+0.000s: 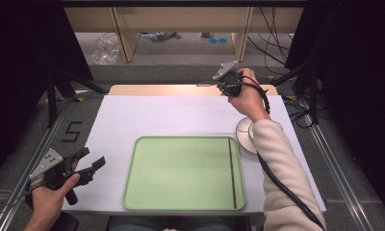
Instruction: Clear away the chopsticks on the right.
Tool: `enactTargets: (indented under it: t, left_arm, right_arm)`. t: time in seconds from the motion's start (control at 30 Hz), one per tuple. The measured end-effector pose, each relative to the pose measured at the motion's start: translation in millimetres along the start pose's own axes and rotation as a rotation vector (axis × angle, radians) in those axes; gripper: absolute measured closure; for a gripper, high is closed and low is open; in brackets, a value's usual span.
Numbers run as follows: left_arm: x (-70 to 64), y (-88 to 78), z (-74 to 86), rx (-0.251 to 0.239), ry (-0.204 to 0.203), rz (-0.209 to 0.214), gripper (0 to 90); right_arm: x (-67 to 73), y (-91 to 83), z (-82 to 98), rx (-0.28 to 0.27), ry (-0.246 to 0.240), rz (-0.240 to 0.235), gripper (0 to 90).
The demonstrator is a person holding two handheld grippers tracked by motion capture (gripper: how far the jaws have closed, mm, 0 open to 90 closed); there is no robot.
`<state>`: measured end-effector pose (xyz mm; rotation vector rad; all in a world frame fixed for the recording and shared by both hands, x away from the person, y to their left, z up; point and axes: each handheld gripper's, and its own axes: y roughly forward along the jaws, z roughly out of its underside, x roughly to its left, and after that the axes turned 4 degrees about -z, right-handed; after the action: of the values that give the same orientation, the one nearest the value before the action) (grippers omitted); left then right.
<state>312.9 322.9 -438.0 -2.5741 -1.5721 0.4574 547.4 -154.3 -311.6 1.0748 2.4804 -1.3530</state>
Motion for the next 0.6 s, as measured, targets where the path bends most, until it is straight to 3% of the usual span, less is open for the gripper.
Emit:
enactTargets:
  t: [0.17,0.23,0.37,0.53,0.57,0.6]
  left_arm:
    - [0.2,0.0,0.0,0.001,0.0,0.0,20.5]
    - [0.1,0.0,0.0,0.001,0.0,0.0,20.5]
    - [0.1,0.0,0.0,0.001,0.0,0.001,20.5]
    - [0.1,-0.1,0.0,0.001,-0.001,0.0,20.5]
    - [0.1,-0.1,0.0,0.001,-0.001,0.0,20.5]
    - [0.1,-0.1,0.0,0.001,0.0,0.001,20.5]
  right_arm:
    - [-1.0,-5.6,-2.0,-0.039,0.067,0.004,87.9]
    - [-1.7,-8.3,-2.9,-0.075,0.117,0.005,87.9]
    - [-3.4,-10.7,-3.4,-0.112,0.128,0.011,87.9]
    - [-4.9,-14.5,-3.8,-0.154,0.2,-0.001,87.9]
    - [-5.4,-15.9,-4.0,-0.165,0.243,-0.008,87.9]
    - [-5.4,-15.9,-4.0,-0.165,0.243,-0.008,87.9]
